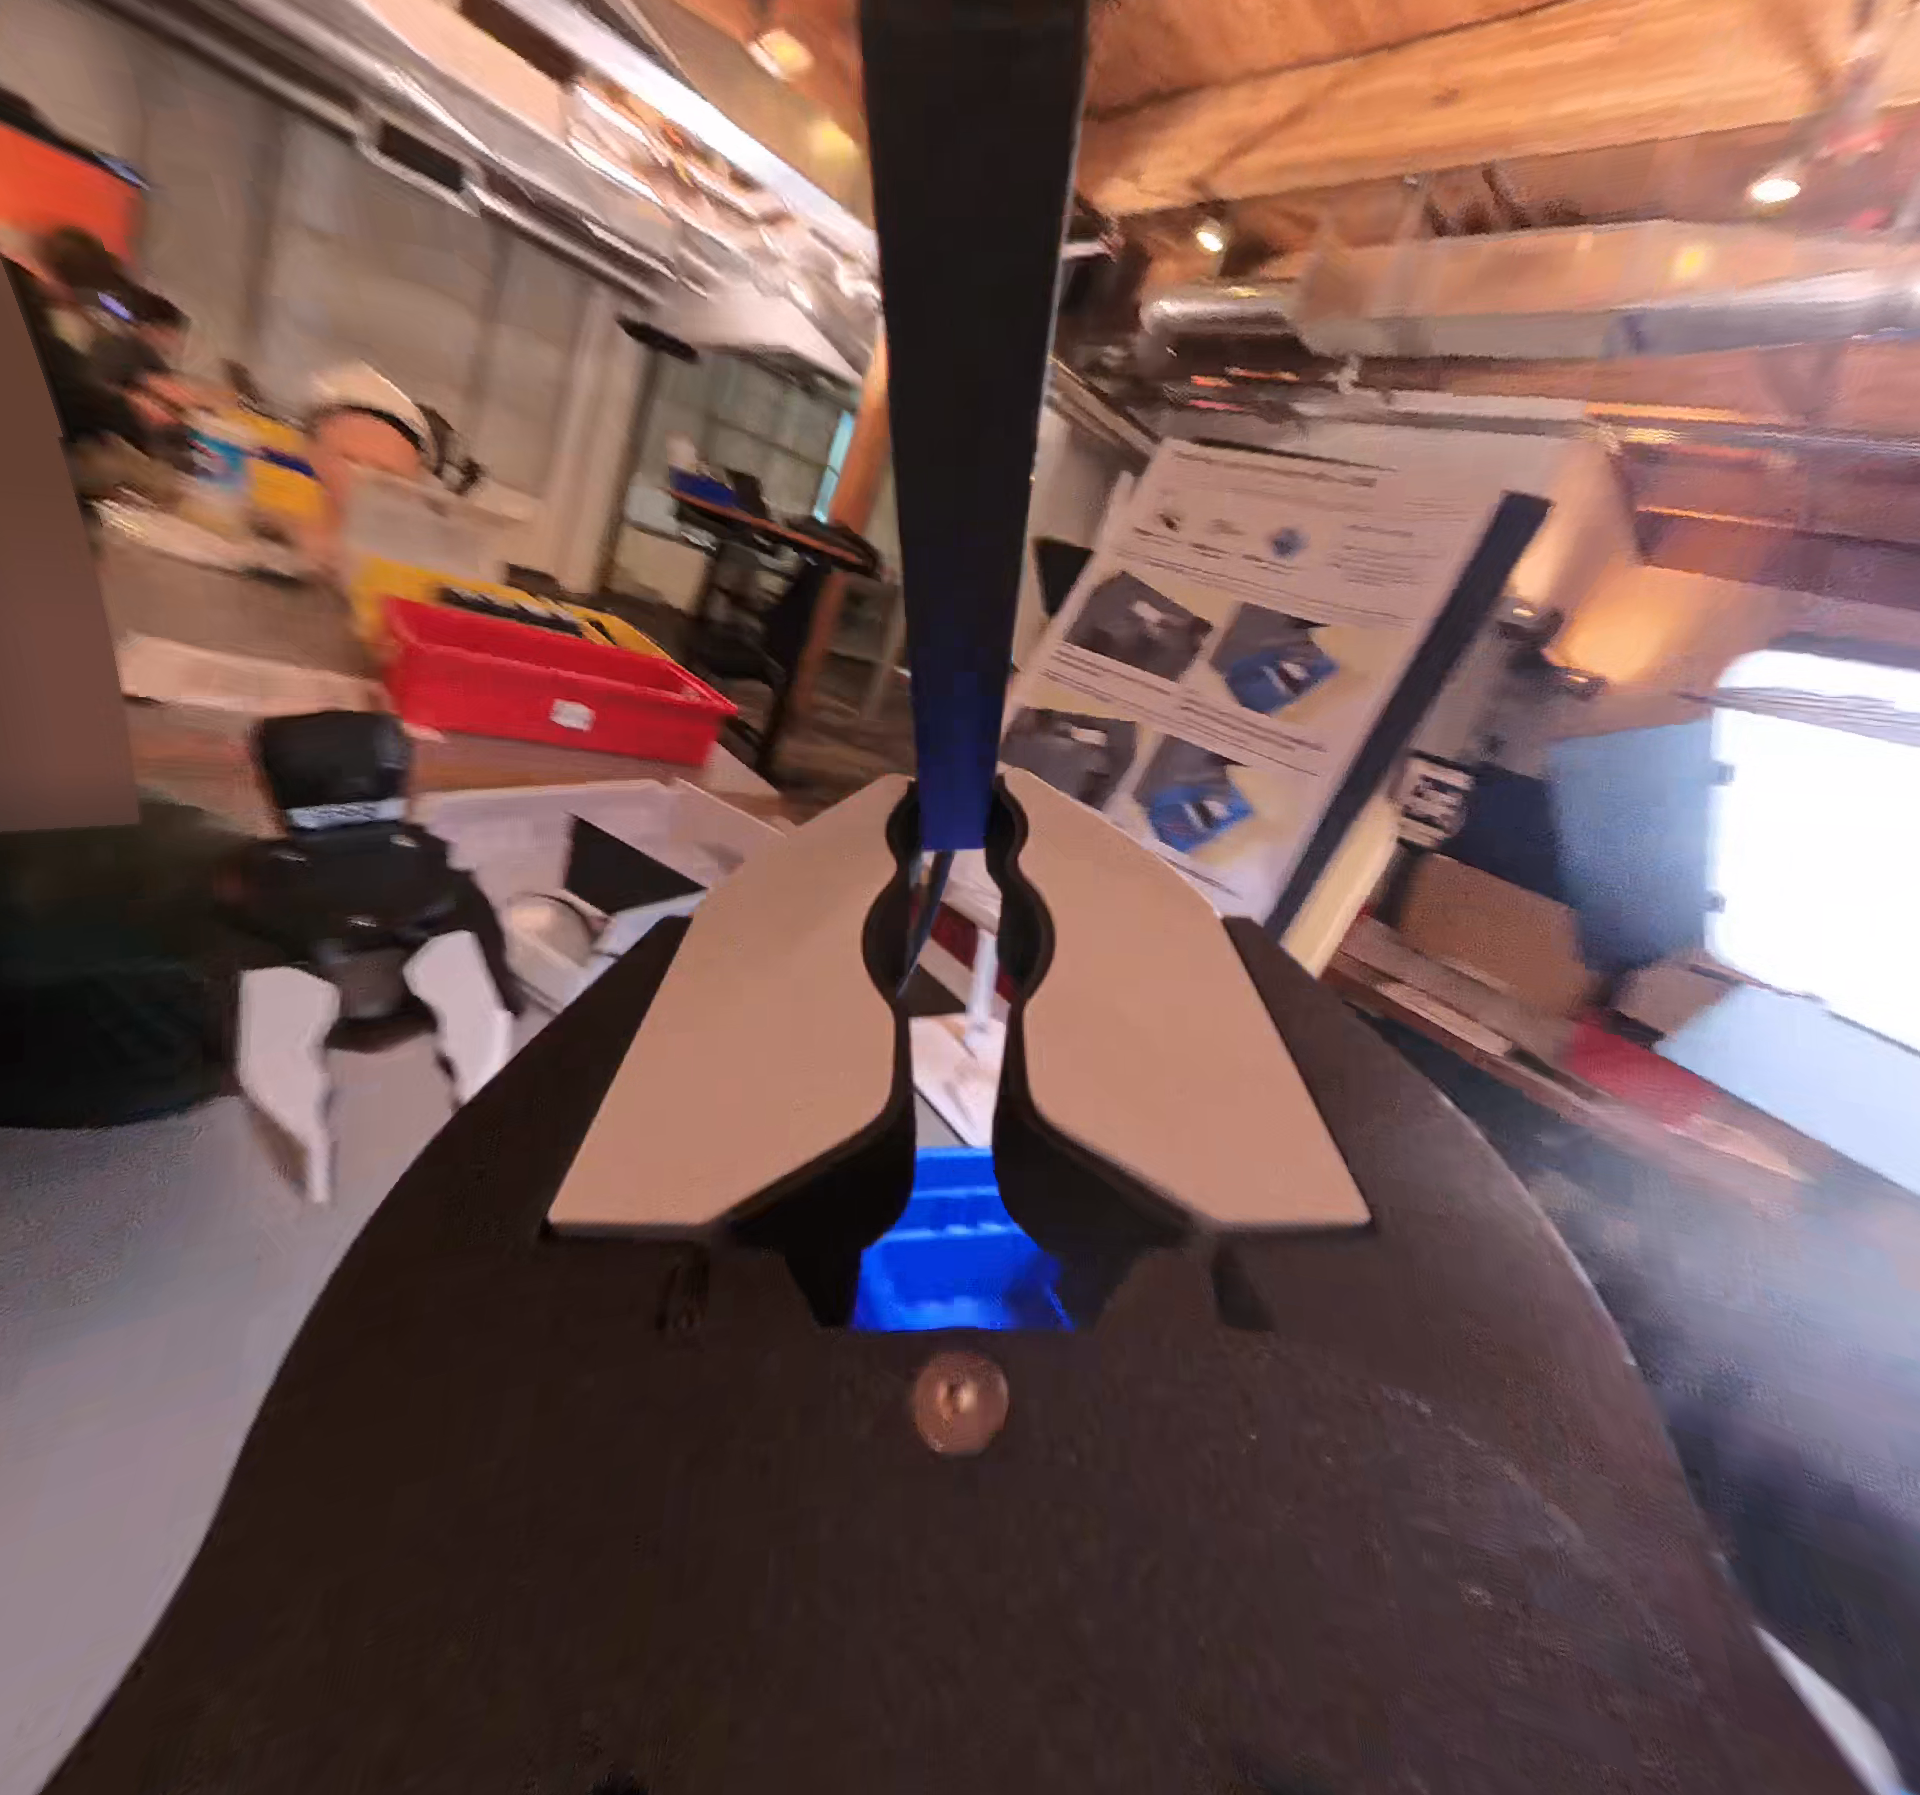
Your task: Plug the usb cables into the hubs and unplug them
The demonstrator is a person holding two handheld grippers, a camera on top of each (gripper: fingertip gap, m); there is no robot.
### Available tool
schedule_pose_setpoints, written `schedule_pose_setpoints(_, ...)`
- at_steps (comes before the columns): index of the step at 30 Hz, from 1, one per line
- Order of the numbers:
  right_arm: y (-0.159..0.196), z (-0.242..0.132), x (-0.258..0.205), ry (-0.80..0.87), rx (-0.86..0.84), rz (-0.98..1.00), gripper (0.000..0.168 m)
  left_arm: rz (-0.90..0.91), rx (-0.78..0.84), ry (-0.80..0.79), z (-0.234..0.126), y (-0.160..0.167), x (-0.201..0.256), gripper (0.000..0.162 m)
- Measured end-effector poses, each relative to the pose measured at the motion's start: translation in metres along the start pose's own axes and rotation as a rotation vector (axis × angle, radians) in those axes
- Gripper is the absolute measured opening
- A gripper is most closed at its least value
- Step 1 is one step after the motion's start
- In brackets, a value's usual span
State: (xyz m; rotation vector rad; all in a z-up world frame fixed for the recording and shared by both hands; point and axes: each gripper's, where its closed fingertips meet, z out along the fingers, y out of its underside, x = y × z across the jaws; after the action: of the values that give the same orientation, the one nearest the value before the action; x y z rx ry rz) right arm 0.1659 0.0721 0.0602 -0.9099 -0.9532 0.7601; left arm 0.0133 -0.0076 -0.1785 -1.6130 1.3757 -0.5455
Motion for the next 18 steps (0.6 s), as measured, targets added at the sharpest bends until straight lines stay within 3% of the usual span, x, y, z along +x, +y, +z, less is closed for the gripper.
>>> schedule_pose_setpoints(3,0.005,0.005,0.017,0.129,-0.097,-0.131,0.011,-0.039,-0.016,-0.058,-0.003,0.022,-0.008,0.042)
schedule_pose_setpoints(5,0.004,0.007,0.023,0.198,-0.107,-0.181,0.012,-0.009,-0.027,-0.202,-0.012,0.031,-0.028,0.033)
schedule_pose_setpoints(8,-0.001,0.008,0.014,0.165,-0.072,-0.132,0.012,0.279,-0.113,-0.619,-0.054,0.032,-0.082,0.036)
schedule_pose_setpoints(10,0.002,0.009,0.010,0.165,-0.080,-0.142,0.012,0.440,-0.161,-0.765,-0.077,0.024,-0.098,0.040)
schedule_pose_setpoints(12,0.006,0.009,0.007,0.157,-0.087,-0.126,0.012,0.506,-0.253,-0.762,-0.081,0.031,-0.105,0.058)
schedule_pose_setpoints(14,0.006,0.007,0.006,0.151,-0.080,-0.109,0.012,0.426,-0.527,-0.638,-0.075,0.086,-0.114,0.076)
schedule_pose_setpoints(15,0.006,0.006,0.007,0.152,-0.080,-0.108,0.012,0.407,-0.671,-0.622,-0.079,0.116,-0.125,0.073)
schedule_pose_setpoints(16,0.005,0.004,0.009,0.159,-0.078,-0.107,0.012,0.476,-0.776,-0.666,-0.088,0.133,-0.140,0.046)
schedule_pose_setpoints(17,0.004,0.002,0.011,0.169,-0.081,-0.106,0.012,0.579,-0.836,-0.671,-0.094,0.138,-0.146,0.000)
schedule_pose_setpoints(18,0.004,-0.001,0.014,0.182,-0.091,-0.109,0.012,0.609,-0.821,-0.680,-0.094,0.129,-0.148,0.000)
